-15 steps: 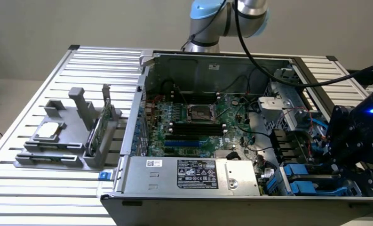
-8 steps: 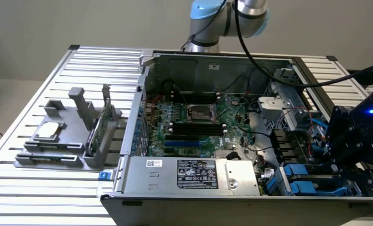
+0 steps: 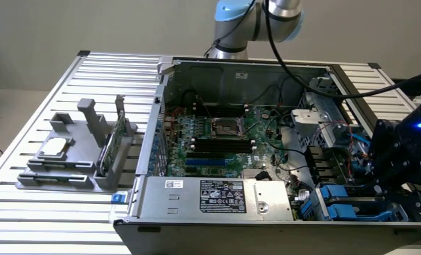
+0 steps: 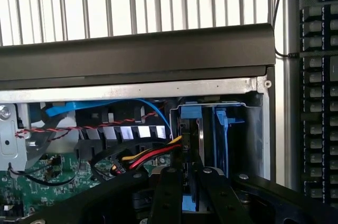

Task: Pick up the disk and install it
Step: 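Insert the first disk wire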

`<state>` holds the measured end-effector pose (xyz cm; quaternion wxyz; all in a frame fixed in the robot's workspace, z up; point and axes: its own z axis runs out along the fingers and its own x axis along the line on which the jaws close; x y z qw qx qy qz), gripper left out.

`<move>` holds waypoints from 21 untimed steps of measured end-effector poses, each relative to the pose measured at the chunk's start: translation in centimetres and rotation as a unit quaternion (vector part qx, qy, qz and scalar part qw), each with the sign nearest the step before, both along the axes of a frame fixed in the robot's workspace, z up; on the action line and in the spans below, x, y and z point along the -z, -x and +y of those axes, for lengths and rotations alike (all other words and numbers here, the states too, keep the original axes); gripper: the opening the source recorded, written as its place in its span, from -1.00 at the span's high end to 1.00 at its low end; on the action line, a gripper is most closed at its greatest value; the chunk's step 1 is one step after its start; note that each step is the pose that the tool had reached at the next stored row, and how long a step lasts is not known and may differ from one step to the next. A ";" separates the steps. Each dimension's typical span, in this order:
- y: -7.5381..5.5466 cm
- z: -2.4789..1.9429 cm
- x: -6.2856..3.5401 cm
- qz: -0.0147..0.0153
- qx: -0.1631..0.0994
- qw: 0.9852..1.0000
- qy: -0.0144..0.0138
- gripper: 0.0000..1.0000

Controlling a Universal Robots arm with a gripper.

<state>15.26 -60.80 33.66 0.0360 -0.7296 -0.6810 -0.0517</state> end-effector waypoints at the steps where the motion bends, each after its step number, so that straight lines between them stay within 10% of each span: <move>1: 0.0 0.00 0.00 0.001 0.000 1.000 0.000 0.65; 12: -0.7 0.00 0.00 0.012 0.000 1.000 0.001 0.65; 21: -0.7 0.13 0.06 0.014 -0.001 1.000 0.004 0.65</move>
